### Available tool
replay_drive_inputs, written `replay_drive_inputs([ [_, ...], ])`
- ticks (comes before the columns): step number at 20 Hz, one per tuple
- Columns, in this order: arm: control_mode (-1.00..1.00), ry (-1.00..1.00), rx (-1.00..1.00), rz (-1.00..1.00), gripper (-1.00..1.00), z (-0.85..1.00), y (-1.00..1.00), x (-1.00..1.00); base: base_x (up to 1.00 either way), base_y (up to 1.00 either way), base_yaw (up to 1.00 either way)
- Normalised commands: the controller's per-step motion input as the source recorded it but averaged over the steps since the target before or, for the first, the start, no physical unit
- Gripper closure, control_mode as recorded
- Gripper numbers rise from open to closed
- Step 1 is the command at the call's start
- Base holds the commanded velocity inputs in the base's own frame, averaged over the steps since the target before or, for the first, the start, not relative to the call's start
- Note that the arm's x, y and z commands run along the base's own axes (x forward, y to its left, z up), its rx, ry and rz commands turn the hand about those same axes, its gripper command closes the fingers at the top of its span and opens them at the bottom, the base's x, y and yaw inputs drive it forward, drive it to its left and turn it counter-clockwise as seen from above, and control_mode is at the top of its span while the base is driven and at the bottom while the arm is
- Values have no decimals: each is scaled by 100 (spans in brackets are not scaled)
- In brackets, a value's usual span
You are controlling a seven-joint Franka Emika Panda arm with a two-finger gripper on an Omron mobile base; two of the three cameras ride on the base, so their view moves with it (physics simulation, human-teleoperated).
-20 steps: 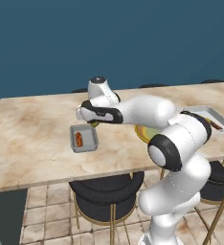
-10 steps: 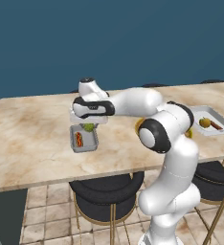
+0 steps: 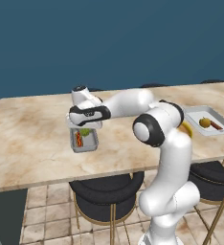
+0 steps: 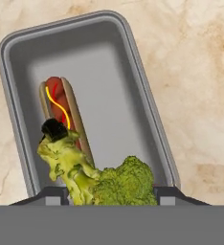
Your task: Place one cooked food and one vegetable from the large plate to each tupperware container.
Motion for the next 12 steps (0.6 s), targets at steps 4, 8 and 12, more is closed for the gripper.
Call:
replay_drive_inputs([
  [4, -100, 0, -4, -10, 100, -35, 0, 39, 0, 0, 0],
  [8, -100, 1, -5, -10, 100, -29, -2, 41, 0, 0, 0],
  [12, -100, 3, -4, -5, 100, -13, 1, 39, 0, 0, 0],
])
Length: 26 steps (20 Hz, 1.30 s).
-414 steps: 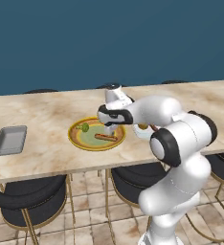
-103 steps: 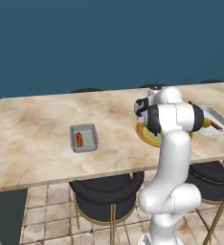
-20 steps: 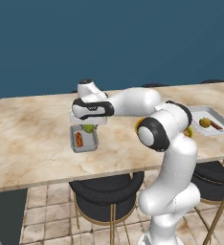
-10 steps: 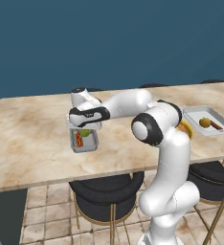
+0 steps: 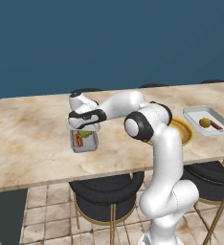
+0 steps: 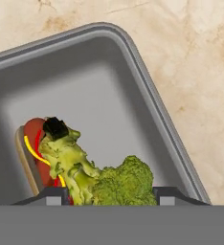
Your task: Place one cooked food and one vegetable from the large plate to each tupperware container.
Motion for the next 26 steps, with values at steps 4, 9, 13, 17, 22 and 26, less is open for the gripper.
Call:
replay_drive_inputs([
  [4, -100, 1, 0, 0, 100, 0, -1, 23, 0, 0, 0],
  [9, -100, 6, 0, -1, 100, -1, 0, 10, 0, 0, 0],
  [13, -100, 7, 0, -7, 100, -14, -5, -14, 0, 0, 0],
  [17, -100, 3, 0, -8, 100, -27, -18, -27, 0, 0, 0],
  [22, -100, 0, 0, -1, 100, -19, -6, -1, 0, 0, 0],
  [26, -100, 0, 0, 0, -100, 0, 0, 0, 0, 0, 0],
])
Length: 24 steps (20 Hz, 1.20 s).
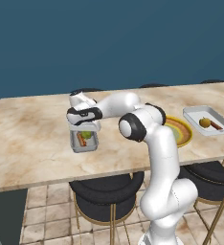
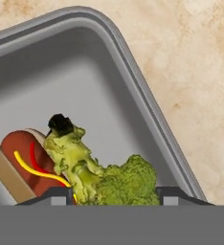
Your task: Place one cooked food and one vegetable from the large plate to each tupperware container.
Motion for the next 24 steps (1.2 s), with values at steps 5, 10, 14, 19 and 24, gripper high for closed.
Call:
replay_drive_inputs([
  [5, -100, 0, 0, 0, -100, 0, 0, 0, 0, 0, 0],
  [10, -100, 0, 0, 0, -100, 23, 0, -14, 0, 0, 0],
  [14, -100, 0, 3, -5, -100, 60, 4, -19, 0, 0, 0],
  [19, -100, 0, 0, -3, -100, 76, -5, -46, 0, 0, 0],
  [24, -100, -7, 3, 1, -100, 42, -84, -100, 0, 0, 0],
])
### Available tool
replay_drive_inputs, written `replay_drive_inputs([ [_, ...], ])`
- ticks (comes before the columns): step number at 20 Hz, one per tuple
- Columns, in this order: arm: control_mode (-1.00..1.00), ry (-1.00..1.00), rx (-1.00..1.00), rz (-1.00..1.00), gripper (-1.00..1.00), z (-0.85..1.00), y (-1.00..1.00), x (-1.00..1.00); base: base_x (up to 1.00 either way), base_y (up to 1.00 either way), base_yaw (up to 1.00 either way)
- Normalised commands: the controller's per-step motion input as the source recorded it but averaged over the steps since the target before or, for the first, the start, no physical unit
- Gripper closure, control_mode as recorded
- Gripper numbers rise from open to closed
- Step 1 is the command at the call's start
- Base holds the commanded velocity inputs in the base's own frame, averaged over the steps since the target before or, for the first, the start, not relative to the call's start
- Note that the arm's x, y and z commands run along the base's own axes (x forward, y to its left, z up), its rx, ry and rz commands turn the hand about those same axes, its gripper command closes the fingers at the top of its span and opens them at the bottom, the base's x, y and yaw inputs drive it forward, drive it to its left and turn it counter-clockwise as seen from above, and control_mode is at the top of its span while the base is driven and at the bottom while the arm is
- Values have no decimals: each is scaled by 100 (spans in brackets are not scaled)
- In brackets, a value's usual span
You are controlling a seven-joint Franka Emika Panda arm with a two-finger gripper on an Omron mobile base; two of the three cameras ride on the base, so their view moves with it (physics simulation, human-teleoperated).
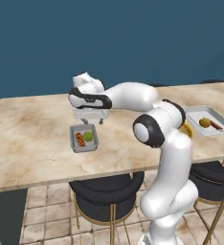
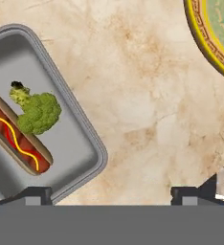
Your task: Place one cooked food and one vegetable from the large plate to each tupperware container.
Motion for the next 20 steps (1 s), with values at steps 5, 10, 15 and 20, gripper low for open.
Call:
replay_drive_inputs([
  [5, -100, -2, 8, 6, -100, 48, -100, -100, 0, 0, 0],
  [10, -100, -1, 8, 10, -100, 15, -100, -88, 0, 0, 0],
  [15, -100, -4, 12, 2, -100, -11, -60, -68, 0, 0, 0],
  [20, -100, 6, 2, -3, -100, -37, -36, 1, 0, 0, 0],
])
